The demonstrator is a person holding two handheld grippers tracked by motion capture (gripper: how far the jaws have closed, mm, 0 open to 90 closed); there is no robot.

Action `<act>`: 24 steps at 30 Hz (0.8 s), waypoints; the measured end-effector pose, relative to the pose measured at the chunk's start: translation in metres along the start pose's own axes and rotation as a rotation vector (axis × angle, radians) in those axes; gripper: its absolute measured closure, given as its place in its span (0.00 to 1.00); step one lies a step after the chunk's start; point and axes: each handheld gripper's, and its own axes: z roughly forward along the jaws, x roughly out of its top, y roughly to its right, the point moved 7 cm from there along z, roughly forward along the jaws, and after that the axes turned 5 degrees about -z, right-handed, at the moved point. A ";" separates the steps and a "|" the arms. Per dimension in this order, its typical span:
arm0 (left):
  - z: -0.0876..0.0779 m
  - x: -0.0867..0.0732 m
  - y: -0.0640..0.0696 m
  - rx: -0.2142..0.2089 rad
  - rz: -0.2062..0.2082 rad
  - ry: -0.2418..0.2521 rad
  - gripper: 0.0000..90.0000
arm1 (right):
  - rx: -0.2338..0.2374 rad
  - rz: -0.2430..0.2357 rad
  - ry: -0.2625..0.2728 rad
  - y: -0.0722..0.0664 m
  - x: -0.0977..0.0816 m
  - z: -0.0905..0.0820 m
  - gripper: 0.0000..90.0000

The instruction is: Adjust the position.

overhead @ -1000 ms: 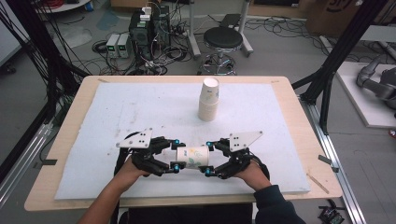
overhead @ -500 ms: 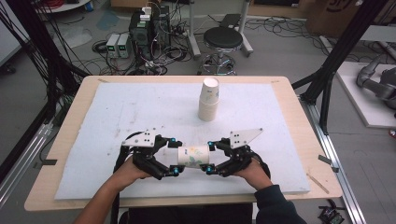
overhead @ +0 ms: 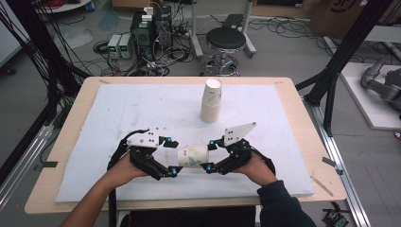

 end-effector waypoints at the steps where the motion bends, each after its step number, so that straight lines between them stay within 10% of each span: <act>1: 0.000 0.000 0.000 0.001 0.004 -0.010 0.17 | -0.002 -0.011 -0.019 0.001 0.002 0.001 0.37; 24: 0.015 -0.002 -0.002 0.013 0.086 -0.222 0.19 | 0.005 -0.100 -0.280 0.004 0.018 0.014 0.37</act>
